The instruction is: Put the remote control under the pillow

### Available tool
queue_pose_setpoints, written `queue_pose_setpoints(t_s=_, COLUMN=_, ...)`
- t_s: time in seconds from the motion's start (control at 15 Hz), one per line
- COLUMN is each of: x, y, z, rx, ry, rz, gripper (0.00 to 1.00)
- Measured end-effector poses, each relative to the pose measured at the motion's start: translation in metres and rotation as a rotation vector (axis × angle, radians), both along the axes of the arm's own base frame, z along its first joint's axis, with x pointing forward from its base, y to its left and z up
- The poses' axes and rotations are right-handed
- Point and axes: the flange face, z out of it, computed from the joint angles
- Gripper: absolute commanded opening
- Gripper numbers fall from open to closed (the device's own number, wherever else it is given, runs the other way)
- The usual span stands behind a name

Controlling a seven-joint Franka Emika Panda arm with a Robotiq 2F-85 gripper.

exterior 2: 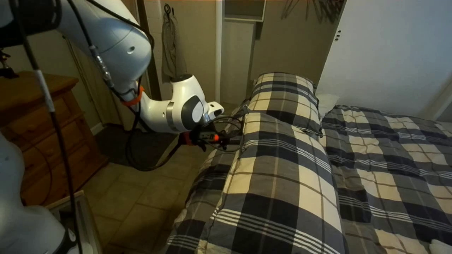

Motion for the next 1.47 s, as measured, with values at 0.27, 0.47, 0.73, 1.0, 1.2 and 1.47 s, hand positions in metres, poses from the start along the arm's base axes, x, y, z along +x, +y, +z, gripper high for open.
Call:
queue_pose_setpoints(t_s=0.27, x=-0.002, y=-0.007, z=0.044, rx=-0.060, ry=-0.022, rz=-0.086, gripper=1.00)
queue_pose_setpoints(t_s=0.47, x=-0.006, y=-0.008, z=0.071, rx=-0.076, ry=-0.061, rz=-0.149, gripper=1.00)
queue_pose_setpoints(t_s=0.73, x=-0.018, y=-0.004, z=0.102, rx=-0.094, ry=-0.122, rz=-0.223, gripper=1.00)
queue_pose_setpoints(t_s=1.0, x=-0.032, y=0.002, z=0.126, rx=-0.089, ry=-0.165, rz=-0.296, gripper=1.00)
queue_pose_setpoints(t_s=1.2, x=-0.042, y=0.005, z=0.141, rx=-0.074, ry=-0.188, rz=-0.351, gripper=1.00)
queue_pose_setpoints(t_s=1.47, x=-0.052, y=0.011, z=0.162, rx=-0.028, ry=-0.206, rz=-0.395, gripper=1.00)
